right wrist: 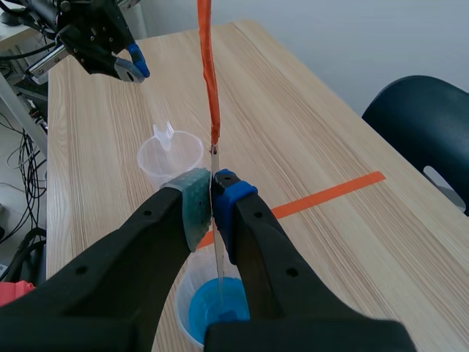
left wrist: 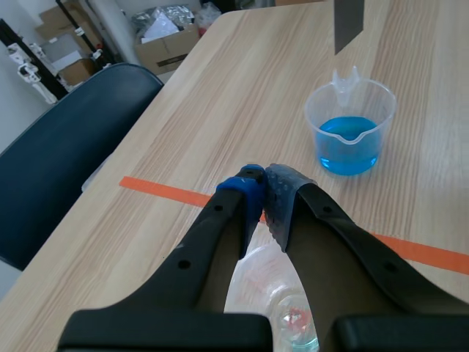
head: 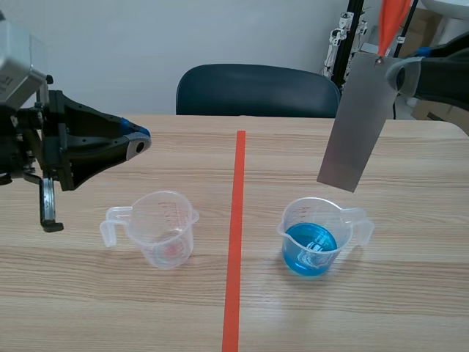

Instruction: Do the redox reaction experiment. move the plate over the blue solution

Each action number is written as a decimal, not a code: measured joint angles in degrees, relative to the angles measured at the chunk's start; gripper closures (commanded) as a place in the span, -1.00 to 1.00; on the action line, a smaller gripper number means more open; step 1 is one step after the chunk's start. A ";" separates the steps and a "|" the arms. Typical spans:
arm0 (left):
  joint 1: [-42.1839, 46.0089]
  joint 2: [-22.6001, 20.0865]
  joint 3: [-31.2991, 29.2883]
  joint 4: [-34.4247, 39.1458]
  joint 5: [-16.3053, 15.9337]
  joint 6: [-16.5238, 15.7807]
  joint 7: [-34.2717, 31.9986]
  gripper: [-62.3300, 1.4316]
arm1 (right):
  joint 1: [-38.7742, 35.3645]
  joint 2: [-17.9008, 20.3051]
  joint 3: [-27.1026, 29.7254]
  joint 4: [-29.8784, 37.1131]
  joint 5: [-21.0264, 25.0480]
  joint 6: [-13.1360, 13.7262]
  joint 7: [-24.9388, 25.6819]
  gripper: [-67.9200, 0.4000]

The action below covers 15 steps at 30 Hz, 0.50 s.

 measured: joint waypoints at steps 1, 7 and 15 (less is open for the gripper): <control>-0.79 0.22 0.92 0.00 0.02 -0.79 0.02 0.86 | 0.00 0.00 0.02 0.00 0.00 -0.02 0.00 0.97; -5.75 2.89 7.15 -0.74 0.00 -1.27 2.19 0.86 | 0.00 0.00 0.02 0.00 -0.68 0.02 -0.02 0.97; -10.47 8.48 13.44 -5.79 0.13 -2.40 2.56 0.86 | 0.00 0.00 0.02 0.00 -0.68 0.00 0.00 0.97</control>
